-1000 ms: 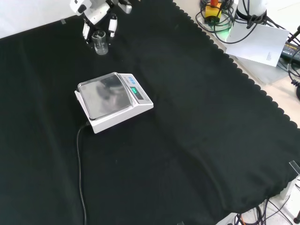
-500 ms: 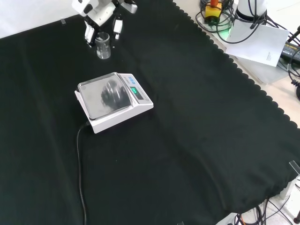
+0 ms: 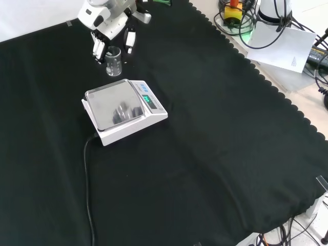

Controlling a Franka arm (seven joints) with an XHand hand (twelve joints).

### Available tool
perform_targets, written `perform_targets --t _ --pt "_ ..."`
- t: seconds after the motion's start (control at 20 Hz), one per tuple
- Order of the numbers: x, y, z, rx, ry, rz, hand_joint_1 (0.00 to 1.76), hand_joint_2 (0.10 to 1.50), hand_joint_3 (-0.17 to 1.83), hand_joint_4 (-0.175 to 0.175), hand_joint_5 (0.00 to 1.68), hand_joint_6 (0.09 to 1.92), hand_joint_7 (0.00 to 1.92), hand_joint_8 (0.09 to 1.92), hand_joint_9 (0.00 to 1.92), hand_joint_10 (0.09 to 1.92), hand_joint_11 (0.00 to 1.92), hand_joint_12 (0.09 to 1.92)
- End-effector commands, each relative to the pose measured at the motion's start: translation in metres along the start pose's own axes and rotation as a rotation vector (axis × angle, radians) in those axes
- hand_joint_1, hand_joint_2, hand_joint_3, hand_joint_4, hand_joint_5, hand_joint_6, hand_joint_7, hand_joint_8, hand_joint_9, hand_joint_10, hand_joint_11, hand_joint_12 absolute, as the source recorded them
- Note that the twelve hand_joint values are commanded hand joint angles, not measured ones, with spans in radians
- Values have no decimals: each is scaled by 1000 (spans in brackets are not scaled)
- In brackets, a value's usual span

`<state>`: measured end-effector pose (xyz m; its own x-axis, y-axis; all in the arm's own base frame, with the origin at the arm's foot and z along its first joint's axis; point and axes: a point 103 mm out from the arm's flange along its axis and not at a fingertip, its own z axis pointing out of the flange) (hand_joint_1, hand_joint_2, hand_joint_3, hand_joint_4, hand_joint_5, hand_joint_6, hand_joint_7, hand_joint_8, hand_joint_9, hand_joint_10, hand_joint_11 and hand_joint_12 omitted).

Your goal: Put the beaker on the electronic balance.

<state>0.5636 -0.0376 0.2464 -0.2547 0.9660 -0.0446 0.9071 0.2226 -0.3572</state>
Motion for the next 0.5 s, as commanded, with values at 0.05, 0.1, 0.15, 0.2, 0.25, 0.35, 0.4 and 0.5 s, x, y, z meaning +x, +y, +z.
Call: perform_targets --t 0.05,0.1,0.15,0.2,0.25,0.35,0.4,0.5 --pt "19 15 0 10 5 -37 1133 1155 8 -175 902 1136 1093 766 1282 536 1296 700" --pt "21 17 2 11 6 -42 1133 1155 8 -175 903 1136 1094 766 1282 536 1297 700" --pt "22 20 4 14 9 -47 1134 1155 8 -175 903 1136 1095 765 1283 536 1297 699" --pt "24 22 6 18 10 -50 1134 1155 7 -175 903 1136 1095 765 1283 536 1298 698" --pt "25 25 10 22 12 -54 1133 1155 8 -175 903 1136 1096 765 1284 536 1298 698" --pt "26 31 18 34 17 -58 1133 1155 8 -175 903 1135 1097 764 1285 536 1299 697" --pt "25 34 22 40 20 -58 1134 1155 7 -175 903 1135 1097 764 1285 536 1300 696" --pt "22 40 33 56 28 -53 1134 1155 7 -175 904 1135 1098 763 1287 537 1301 696"
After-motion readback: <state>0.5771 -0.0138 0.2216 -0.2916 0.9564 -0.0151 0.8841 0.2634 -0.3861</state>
